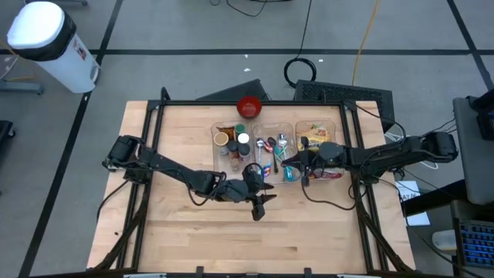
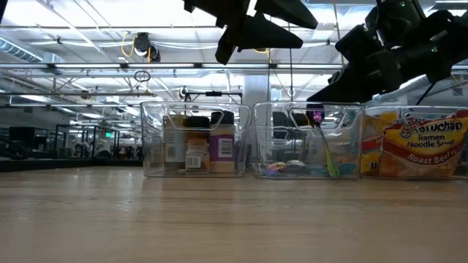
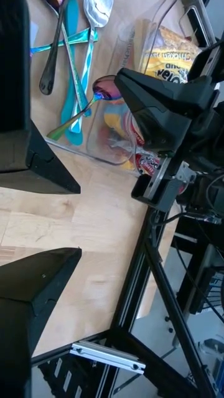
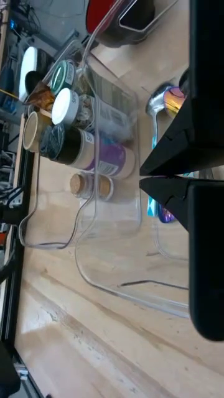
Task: Pick & Place Food Item
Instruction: Put the purple spoon into the middle transparent bin, then return to Home Position
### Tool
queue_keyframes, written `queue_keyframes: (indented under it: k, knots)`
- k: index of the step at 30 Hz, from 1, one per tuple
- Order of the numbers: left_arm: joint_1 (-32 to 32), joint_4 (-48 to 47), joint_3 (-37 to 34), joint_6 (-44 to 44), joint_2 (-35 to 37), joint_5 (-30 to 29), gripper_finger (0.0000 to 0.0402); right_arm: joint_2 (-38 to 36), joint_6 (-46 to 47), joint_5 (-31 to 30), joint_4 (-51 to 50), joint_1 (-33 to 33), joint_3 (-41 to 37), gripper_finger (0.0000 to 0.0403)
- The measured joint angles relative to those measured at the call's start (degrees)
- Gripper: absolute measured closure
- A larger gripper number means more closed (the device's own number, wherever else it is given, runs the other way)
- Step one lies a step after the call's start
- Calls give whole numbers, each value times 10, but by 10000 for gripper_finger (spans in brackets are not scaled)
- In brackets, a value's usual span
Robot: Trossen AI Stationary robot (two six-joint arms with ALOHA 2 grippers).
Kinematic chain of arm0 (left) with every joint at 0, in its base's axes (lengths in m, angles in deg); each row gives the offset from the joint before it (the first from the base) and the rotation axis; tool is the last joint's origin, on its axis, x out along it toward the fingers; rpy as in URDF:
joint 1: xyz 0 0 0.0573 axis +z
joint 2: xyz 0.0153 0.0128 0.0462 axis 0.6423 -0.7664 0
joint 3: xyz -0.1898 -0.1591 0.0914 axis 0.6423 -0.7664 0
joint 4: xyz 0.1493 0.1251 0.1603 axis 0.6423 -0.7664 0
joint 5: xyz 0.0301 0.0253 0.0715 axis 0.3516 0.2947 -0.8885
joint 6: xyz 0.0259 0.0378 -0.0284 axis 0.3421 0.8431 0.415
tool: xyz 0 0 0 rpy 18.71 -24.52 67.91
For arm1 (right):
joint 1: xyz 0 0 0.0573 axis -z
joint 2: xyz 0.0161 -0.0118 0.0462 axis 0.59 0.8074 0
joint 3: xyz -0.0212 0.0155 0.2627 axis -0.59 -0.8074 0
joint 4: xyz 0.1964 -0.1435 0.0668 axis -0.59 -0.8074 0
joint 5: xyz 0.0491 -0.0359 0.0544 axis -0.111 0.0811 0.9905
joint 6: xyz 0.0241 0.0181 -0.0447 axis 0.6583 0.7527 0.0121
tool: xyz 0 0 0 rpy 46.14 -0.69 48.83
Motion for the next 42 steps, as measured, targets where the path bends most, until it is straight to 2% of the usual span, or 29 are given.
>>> queue_keyframes:
  k: [13,29,35,42]
  knots:
    - [0,0,0,0,0,0,243,0,0,-1,0,0,-1,393]
    - [0,-8,0,0,0,0,243,0,0,-2,29,-1,-2,228]
    - [0,-8,0,0,0,0,243,0,5,-2,43,-1,-2,199]
    - [0,-8,0,-44,0,0,243,-30,47,0,50,-1,-2,194]
